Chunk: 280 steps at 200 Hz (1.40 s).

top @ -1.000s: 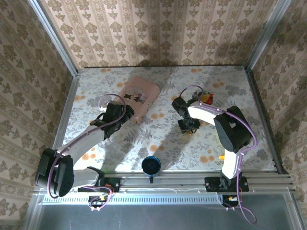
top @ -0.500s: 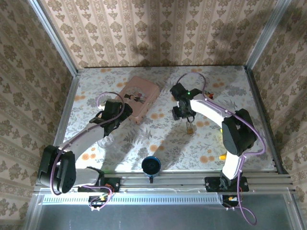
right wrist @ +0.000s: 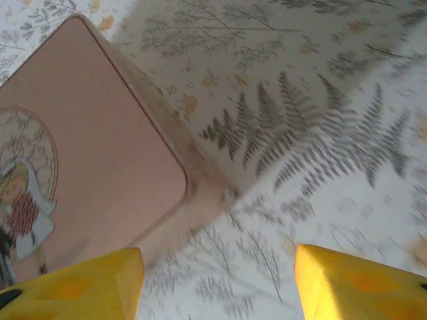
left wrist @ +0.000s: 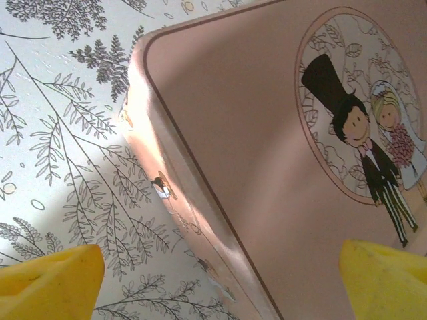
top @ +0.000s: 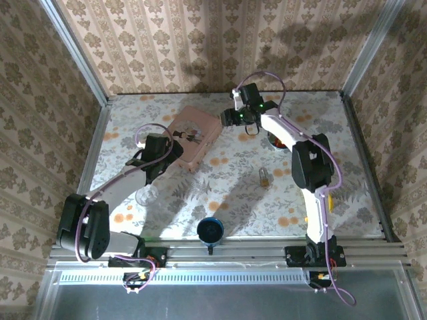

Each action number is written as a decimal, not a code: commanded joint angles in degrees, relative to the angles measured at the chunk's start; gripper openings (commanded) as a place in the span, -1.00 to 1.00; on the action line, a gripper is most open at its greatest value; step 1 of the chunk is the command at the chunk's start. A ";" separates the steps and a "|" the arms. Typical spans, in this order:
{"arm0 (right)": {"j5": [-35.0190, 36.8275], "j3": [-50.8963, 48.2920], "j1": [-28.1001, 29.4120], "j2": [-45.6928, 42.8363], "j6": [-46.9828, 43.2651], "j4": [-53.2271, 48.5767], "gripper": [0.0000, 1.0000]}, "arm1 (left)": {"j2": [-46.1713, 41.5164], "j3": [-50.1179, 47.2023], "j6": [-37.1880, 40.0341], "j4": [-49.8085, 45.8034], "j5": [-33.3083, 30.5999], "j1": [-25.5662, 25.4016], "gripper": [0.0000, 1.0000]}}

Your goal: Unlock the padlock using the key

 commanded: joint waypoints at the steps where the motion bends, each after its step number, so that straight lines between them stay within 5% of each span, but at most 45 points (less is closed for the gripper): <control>1: -4.92 7.12 0.28 5.79 -1.03 3.42 0.25 | 0.88 1.39 0.21 1.13 -0.33 0.96 0.81; 46: -9.07 21.06 0.44 16.63 0.44 -0.43 0.26 | 2.53 2.45 0.90 1.58 0.33 1.48 0.79; 99: -12.46 19.27 0.71 18.27 2.02 -0.55 0.07 | 6.50 4.11 1.40 3.12 2.52 1.87 0.70; 122: -11.83 11.58 1.33 13.28 2.35 2.12 -0.19 | 8.65 5.33 2.33 4.11 4.04 1.87 0.62; 152: -9.45 -3.02 1.64 3.79 5.27 9.02 -0.34 | 12.14 7.61 3.97 6.30 7.22 1.71 0.28; 225: 1.26 -30.15 1.69 -14.54 13.95 15.84 -0.40 | 22.61 18.21 7.34 10.14 15.90 -0.58 0.28; 280: 4.82 -39.82 1.86 -22.20 18.98 17.57 -0.41 | 26.65 22.99 8.49 10.73 18.94 -1.43 0.34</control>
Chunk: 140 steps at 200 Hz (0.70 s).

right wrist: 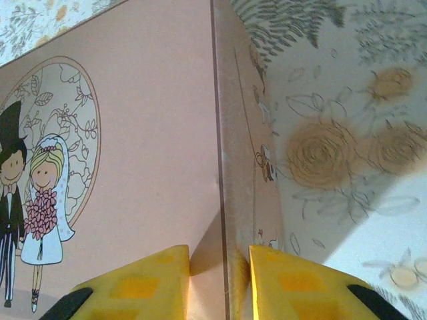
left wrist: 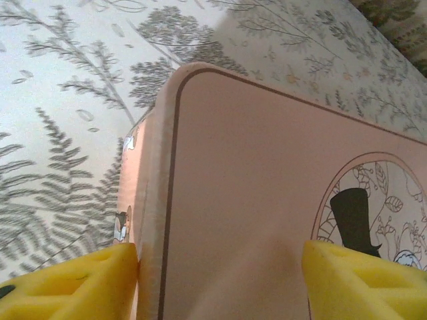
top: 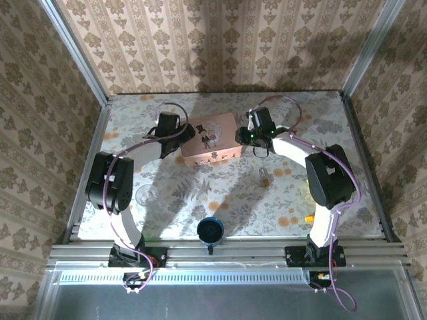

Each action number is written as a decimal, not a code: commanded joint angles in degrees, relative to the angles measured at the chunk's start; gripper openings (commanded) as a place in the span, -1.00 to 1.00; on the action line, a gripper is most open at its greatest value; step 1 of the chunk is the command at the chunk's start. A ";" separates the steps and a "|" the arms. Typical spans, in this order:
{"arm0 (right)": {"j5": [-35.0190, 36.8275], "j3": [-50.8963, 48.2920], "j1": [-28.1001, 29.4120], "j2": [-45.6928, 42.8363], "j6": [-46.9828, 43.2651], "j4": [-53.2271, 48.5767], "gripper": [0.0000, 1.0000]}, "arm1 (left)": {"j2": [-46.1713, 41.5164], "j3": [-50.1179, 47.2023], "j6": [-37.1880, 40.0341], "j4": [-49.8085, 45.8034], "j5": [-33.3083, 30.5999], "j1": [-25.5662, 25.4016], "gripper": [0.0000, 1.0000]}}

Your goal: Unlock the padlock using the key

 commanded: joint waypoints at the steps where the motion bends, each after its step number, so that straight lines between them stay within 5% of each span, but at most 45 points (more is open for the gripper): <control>1: 0.60 -3.08 1.71 -2.75 3.29 -1.39 -0.41 | 1.58 2.60 1.26 2.24 7.15 -2.28 0.34; 45: 2.36 -5.93 1.79 -6.74 4.57 -2.27 -0.34 | 3.11 3.93 1.39 3.41 8.18 -2.75 0.37; 92: 5.62 -6.28 1.93 -10.18 4.02 -5.66 -0.01 | 3.28 5.27 1.42 3.52 8.62 -2.31 0.43; 140: 16.64 -6.90 1.54 -18.90 -1.60 -13.63 0.20 | -7.45 -1.04 3.56 3.62 5.79 2.16 0.73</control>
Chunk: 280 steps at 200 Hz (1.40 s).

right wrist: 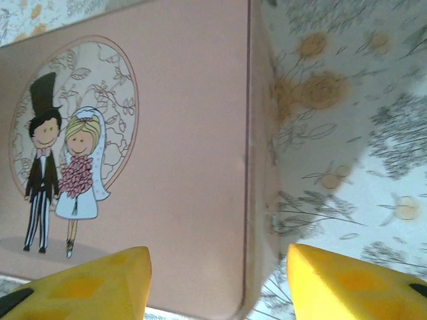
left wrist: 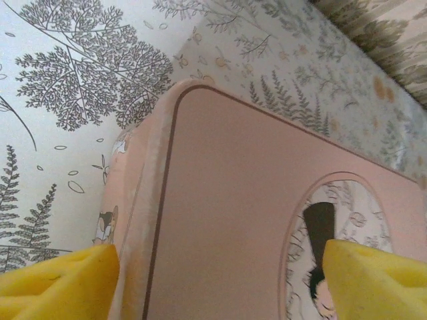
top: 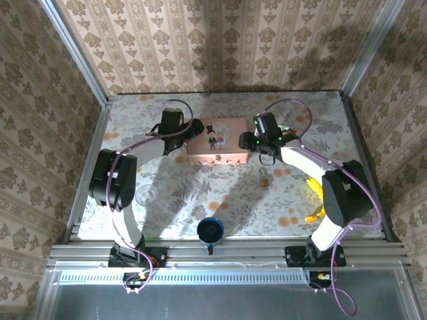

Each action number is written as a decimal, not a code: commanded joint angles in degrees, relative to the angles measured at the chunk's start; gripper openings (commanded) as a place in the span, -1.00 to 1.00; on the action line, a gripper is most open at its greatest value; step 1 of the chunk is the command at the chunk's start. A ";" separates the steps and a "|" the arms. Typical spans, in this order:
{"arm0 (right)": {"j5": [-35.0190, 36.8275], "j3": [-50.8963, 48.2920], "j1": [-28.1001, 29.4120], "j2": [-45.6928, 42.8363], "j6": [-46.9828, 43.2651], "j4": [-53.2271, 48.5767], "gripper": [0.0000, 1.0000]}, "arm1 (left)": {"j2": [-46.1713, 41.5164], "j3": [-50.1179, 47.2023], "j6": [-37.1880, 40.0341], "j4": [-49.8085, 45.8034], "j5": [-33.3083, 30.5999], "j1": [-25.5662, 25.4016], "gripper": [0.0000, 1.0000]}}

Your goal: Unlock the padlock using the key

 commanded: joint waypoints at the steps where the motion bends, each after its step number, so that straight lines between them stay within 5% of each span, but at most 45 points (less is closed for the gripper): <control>1: 8.31 -0.97 -0.08 -6.26 -3.61 -5.46 0.21 | -8.55 -3.29 2.42 1.16 -0.73 2.54 0.74; 23: 13.36 -3.71 -0.47 -11.23 -6.22 -6.84 0.29 | -16.55 -8.15 5.32 -0.35 -4.11 5.19 0.87; 30: 15.18 -4.82 -0.57 -12.82 -6.93 -7.05 0.55 | -19.34 -9.91 6.30 -0.99 -5.38 5.92 0.90; 44: 18.66 -7.25 -0.83 -16.47 -8.47 -7.14 0.65 | -25.31 -13.83 8.52 -2.11 -8.53 7.46 1.00; 104: 32.83 -17.61 -2.94 -28.33 -14.53 -1.95 0.94 | -51.09 -31.90 19.80 -2.34 -25.54 12.62 1.00; 145: 38.01 -29.37 -4.56 -30.88 -24.27 15.83 1.00 | -60.36 -42.06 24.79 2.57 -27.06 18.30 1.00; 198: 33.69 -34.58 -8.48 -25.45 -26.70 29.09 1.00 | -60.11 -53.37 35.54 20.97 -24.76 22.02 1.00; 280: 22.15 -38.13 -14.75 -17.38 -30.19 47.93 1.00 | -37.58 -54.94 39.47 45.16 -12.71 26.35 1.00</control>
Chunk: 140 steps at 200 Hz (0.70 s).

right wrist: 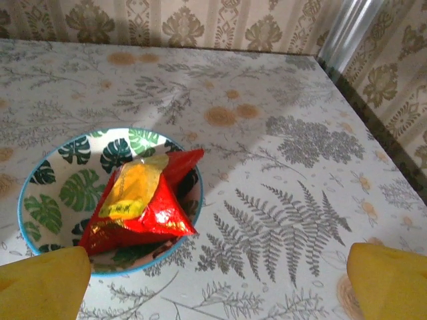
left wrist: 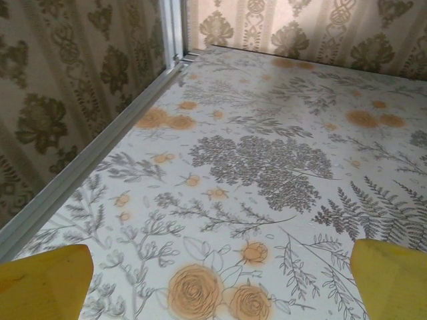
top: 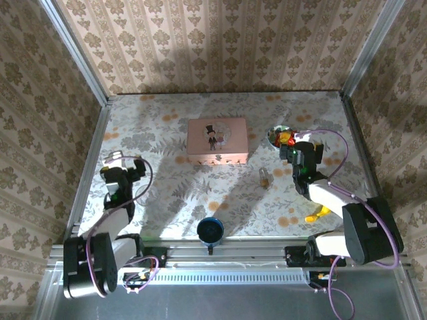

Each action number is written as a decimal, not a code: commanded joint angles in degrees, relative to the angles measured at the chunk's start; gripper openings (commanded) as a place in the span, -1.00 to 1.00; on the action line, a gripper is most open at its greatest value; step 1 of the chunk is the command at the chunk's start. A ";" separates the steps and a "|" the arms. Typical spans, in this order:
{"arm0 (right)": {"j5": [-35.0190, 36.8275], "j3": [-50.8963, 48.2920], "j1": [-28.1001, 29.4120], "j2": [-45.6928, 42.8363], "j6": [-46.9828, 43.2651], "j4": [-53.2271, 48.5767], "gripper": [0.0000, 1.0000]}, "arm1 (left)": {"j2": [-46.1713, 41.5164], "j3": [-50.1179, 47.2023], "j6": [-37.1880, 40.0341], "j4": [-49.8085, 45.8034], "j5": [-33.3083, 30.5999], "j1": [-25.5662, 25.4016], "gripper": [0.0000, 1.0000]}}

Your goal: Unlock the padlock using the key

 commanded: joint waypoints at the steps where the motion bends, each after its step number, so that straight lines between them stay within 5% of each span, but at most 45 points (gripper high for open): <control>1: -5.03 -1.17 -2.13 1.12 -1.35 6.62 1.00 | 5.26 0.39 2.08 11.32 4.84 0.96 1.00; 83: -12.70 -8.79 -5.24 7.91 -0.44 23.65 1.00 | 22.18 1.71 3.68 26.91 9.36 2.31 1.00; 140: -16.20 -8.02 -5.82 11.70 -0.98 25.29 1.00 | 22.81 1.85 4.34 26.98 13.59 2.54 1.00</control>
